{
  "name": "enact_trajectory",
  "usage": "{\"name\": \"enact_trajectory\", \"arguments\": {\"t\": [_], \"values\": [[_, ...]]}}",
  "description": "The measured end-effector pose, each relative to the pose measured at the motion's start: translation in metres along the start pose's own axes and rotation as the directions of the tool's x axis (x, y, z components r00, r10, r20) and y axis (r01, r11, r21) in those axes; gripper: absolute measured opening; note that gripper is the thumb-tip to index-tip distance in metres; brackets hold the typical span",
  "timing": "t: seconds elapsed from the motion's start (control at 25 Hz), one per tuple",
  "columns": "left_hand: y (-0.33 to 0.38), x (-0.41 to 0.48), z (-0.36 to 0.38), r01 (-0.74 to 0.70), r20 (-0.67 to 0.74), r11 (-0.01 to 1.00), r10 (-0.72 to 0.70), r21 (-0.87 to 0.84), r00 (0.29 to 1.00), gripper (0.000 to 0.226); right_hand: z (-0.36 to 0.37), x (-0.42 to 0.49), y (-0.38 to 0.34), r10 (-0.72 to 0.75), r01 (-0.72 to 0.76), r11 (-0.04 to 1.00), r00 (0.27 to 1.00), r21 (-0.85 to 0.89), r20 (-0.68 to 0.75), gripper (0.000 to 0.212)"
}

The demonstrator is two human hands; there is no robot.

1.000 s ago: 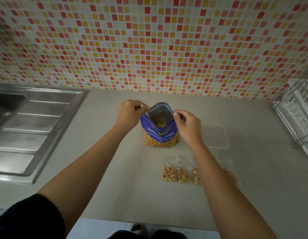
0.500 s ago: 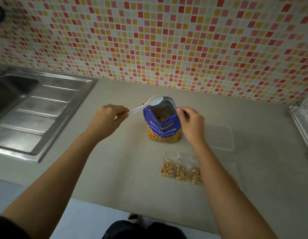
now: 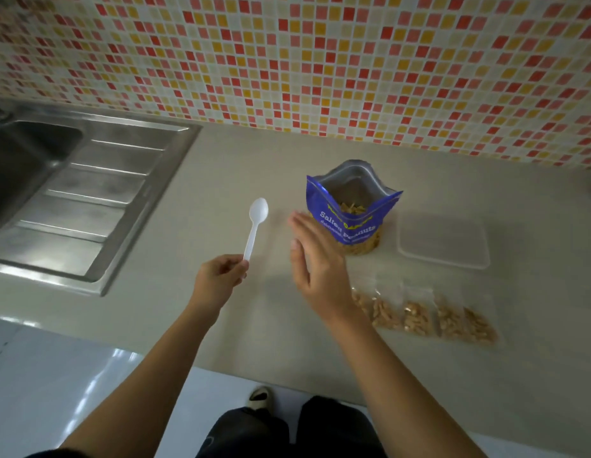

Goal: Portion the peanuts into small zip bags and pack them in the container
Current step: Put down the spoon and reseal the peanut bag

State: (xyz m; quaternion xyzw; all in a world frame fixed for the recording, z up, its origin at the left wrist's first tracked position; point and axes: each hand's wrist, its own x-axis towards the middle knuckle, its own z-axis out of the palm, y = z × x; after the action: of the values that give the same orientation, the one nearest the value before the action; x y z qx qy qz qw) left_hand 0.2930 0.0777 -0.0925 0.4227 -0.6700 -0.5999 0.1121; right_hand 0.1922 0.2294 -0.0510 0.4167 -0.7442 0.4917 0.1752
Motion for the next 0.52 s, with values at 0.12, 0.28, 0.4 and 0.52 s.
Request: {"name": "enact_trajectory", "arguments": {"t": [0.12,0.28,0.4,0.52], "values": [[-0.02,0.012,-0.014,0.024,-0.006,0.981,-0.023,0.195,1.0,0.011,0.051,-0.032,0.0,0.202,-0.188,0.979,0.956,-0.084,0.211,0.047],[-0.03,0.022,-0.017,-0.051,0.052,0.889,0.031,0.454,0.998,0.019,0.098,-0.065,0.017,0.504,-0.352,0.835,0.797,-0.423,0.332,0.054],[-0.031,0.023,-0.014,-0.178,0.102,0.838,0.146,0.516,0.984,0.015,0.11,-0.07,0.017,0.634,-0.375,0.712,0.707,-0.594,0.313,0.054],[-0.037,0.021,-0.016,-0.339,0.166,0.772,0.297,0.538,0.94,0.009,0.116,-0.075,0.019,0.656,-0.353,0.669,0.694,-0.654,0.297,0.056]]}}
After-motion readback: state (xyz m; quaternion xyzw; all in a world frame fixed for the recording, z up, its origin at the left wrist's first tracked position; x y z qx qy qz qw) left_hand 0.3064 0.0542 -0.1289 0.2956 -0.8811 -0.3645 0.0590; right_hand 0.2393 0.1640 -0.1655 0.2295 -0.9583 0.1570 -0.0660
